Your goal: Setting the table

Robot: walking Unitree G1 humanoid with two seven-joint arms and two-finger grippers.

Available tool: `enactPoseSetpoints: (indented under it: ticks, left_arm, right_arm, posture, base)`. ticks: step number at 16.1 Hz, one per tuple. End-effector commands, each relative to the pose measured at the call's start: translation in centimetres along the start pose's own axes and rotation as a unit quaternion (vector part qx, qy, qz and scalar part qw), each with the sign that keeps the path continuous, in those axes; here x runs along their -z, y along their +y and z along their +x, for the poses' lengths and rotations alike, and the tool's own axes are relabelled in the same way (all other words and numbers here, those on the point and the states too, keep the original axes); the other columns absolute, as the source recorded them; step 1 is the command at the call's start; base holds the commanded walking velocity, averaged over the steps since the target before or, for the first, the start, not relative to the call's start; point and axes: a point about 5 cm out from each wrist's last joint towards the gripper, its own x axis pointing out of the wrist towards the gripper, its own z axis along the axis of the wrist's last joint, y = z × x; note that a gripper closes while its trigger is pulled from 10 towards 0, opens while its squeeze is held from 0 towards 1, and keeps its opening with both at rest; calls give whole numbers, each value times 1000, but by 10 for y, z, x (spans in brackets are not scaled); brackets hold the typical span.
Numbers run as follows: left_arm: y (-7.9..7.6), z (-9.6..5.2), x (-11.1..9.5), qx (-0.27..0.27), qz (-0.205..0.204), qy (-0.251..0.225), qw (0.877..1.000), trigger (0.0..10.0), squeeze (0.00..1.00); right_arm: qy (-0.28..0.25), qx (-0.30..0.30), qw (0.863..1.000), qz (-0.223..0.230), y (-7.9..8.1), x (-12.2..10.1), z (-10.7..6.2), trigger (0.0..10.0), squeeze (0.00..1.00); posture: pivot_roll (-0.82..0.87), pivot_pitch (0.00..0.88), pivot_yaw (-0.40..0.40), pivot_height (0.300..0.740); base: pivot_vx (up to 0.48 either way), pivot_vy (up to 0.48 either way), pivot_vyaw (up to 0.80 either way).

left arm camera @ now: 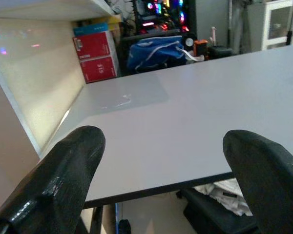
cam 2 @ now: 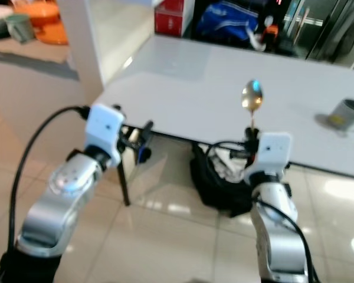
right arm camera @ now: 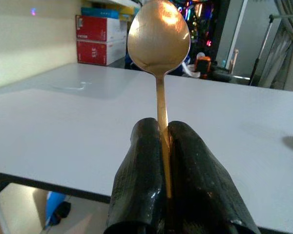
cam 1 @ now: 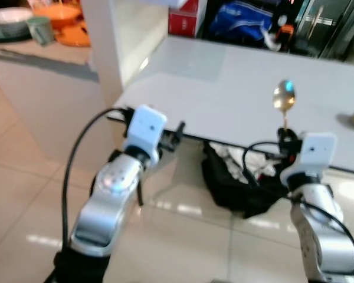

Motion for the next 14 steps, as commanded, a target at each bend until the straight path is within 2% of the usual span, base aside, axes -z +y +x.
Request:
enactPoseSetpoints:
  ticks: [1,14]
  left_arm:
    - [-5,1,-2,10,-1,-3,1000,10000,0]
    - [-5,1,-2,11,2,-1,1000,10000,0]
  right_arm:
    - [-1,13,1000,0,-7,-3,-1,10000,0]
    - [8,22,1000,0,-10,-1,-3,10000,0]
  posture:
    - [2,34,-17,740]
    - [1,42,-12,740]
  base:
    - [0,-480,0]
    - [0,-480,0]
